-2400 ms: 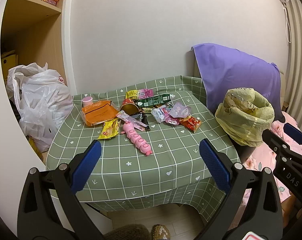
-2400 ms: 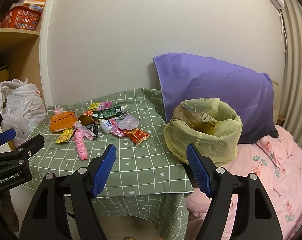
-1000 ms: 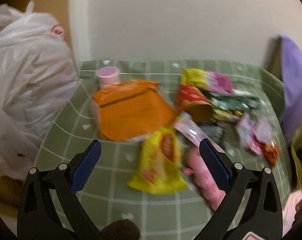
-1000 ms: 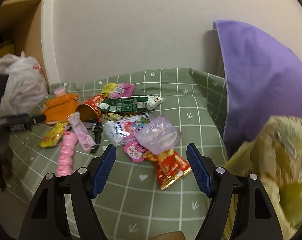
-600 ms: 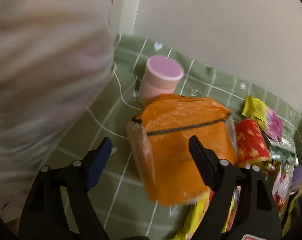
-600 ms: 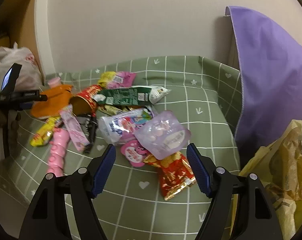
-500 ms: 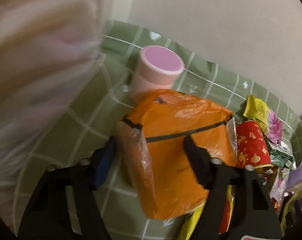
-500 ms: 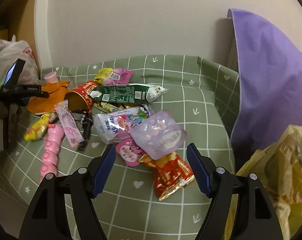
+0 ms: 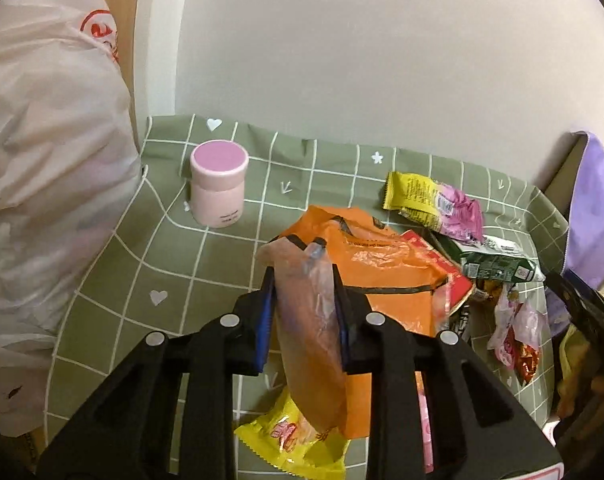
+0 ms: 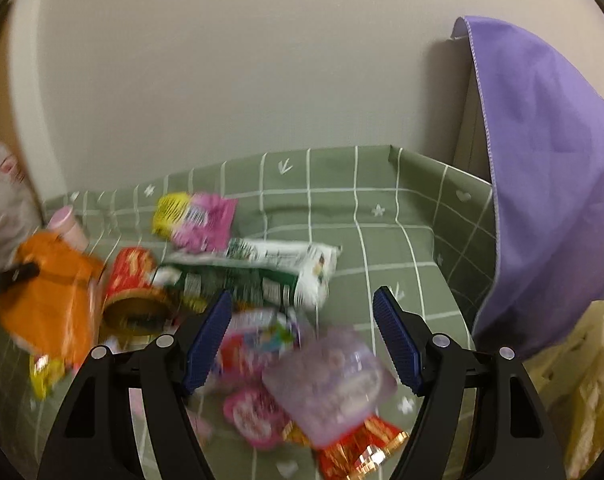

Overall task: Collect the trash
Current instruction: 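Grasp the orange snack bag with the left gripper while the right grasps a white drink carton, then carry the orange bag and white carton over the yellow-green trash bag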

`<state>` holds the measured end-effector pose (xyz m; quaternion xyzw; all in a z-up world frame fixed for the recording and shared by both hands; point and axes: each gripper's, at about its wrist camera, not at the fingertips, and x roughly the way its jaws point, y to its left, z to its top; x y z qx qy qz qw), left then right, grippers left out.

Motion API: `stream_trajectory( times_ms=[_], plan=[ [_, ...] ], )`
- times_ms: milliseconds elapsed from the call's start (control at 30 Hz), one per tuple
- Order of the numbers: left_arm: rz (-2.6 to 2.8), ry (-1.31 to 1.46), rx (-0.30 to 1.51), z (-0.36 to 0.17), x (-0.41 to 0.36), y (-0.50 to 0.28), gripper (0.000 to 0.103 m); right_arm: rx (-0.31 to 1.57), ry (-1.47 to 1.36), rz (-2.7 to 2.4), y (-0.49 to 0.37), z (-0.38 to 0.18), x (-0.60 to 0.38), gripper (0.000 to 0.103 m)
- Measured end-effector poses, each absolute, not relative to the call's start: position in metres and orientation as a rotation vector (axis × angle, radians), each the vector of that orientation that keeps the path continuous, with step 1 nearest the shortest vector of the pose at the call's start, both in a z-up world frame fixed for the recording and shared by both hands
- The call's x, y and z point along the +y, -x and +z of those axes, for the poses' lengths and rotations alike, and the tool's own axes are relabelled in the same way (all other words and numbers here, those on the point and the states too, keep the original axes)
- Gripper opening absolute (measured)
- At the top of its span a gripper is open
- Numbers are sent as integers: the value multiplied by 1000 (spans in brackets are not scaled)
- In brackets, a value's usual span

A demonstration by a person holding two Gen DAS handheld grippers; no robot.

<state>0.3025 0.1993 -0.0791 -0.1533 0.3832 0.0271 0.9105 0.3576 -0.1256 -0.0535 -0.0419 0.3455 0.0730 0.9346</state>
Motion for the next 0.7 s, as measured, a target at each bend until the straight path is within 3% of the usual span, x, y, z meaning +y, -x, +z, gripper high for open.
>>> stream_trajectory(
  times_ms=[433,600,700],
  plan=[
    [56,331,810,-96,206,-308,24,836,-262,79,-424,-96,-137,68],
    [67,322,802,-91,204,-305,23,860,-373,171,-427,-96,-143,35],
    [55,330,772,-76,203,-304,23,823,-383,208,-423,-68,-147,25]
  ],
)
